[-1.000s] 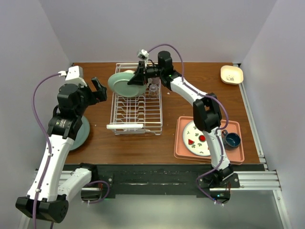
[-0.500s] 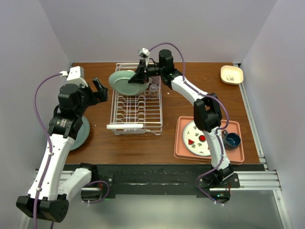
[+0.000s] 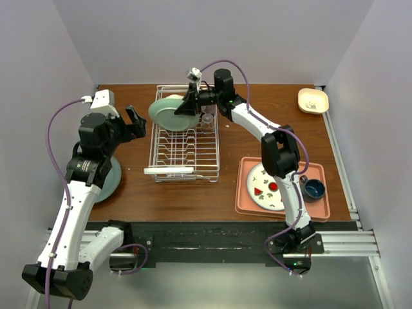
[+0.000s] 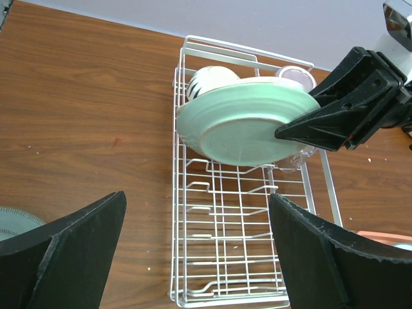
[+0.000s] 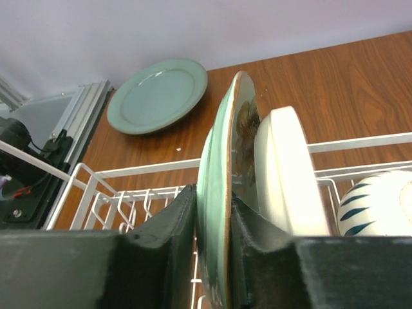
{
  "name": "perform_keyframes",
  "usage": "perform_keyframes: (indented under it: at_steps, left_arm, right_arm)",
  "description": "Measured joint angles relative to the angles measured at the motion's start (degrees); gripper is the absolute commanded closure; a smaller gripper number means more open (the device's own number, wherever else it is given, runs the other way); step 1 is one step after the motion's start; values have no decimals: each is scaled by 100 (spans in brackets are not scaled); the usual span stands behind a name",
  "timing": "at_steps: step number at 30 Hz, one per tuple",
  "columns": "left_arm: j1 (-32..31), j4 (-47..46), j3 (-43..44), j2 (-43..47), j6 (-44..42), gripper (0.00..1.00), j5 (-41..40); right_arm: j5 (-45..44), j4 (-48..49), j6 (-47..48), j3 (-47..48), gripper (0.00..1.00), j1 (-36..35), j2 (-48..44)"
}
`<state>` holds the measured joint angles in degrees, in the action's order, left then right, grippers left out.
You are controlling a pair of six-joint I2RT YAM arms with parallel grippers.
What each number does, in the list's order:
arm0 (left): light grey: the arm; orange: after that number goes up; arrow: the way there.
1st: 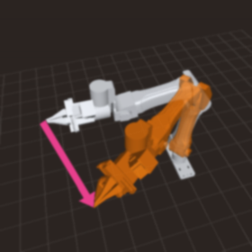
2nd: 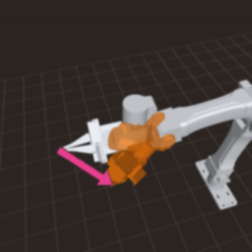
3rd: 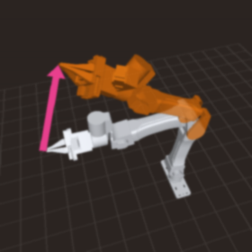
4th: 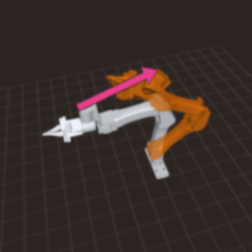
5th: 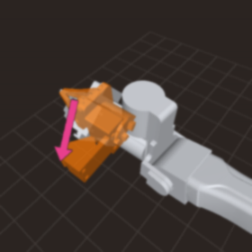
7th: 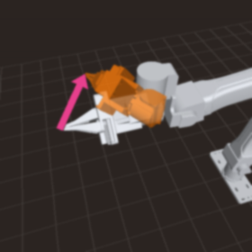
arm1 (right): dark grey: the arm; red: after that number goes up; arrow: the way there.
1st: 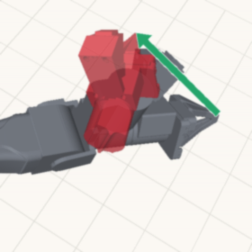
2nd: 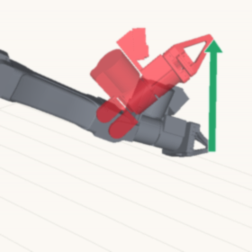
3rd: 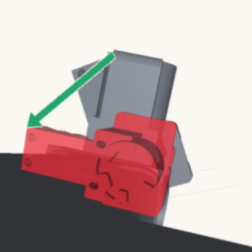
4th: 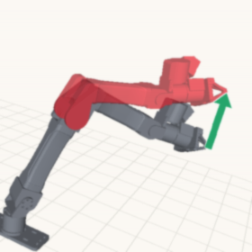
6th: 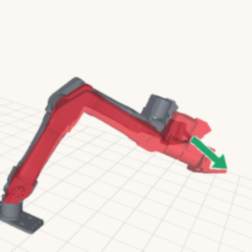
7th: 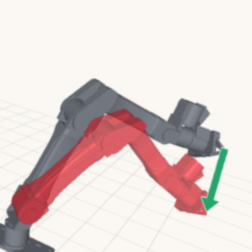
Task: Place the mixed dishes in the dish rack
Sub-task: Insert the plate into the dish rack
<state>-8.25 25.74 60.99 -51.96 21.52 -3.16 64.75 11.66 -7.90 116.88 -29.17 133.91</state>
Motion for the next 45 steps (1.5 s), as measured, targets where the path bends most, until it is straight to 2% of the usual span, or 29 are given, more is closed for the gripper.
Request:
perform_keyframes:
  at_steps: [1, 2, 5, 16, 32, 39, 45]
  left_arm:
    - [0, 0, 0, 0, -2, 2, -2]
    - [0, 0, 0, 0, -4, 2, -2]
    - [0, 0, 0, 0, -4, 2, -2]
    - [4, 0, 0, 0, -2, 2, -2]
    - [15, -33, -72, -4, 2, 2, -48]
    - [26, -33, -90, -44, 79, 2, -431]
    - [35, -15, -205, -59, 289, 2, -946]
  right_arm:
    - [-7, -15, 0, 0, 53, 0, 0]
    - [-31, -7, 26, 0, 48, 0, -2]
    - [-105, -15, 157, 0, 43, 0, -55]
    - [-756, -238, 527, -452, 41, -7, -531]
    - [-2535, -264, 415, -549, 36, -4, -658]
    - [-2850, -133, 205, -861, 30, -2, -756]
    - [-2922, -44, 24, -1335, 27, 15, -1239]
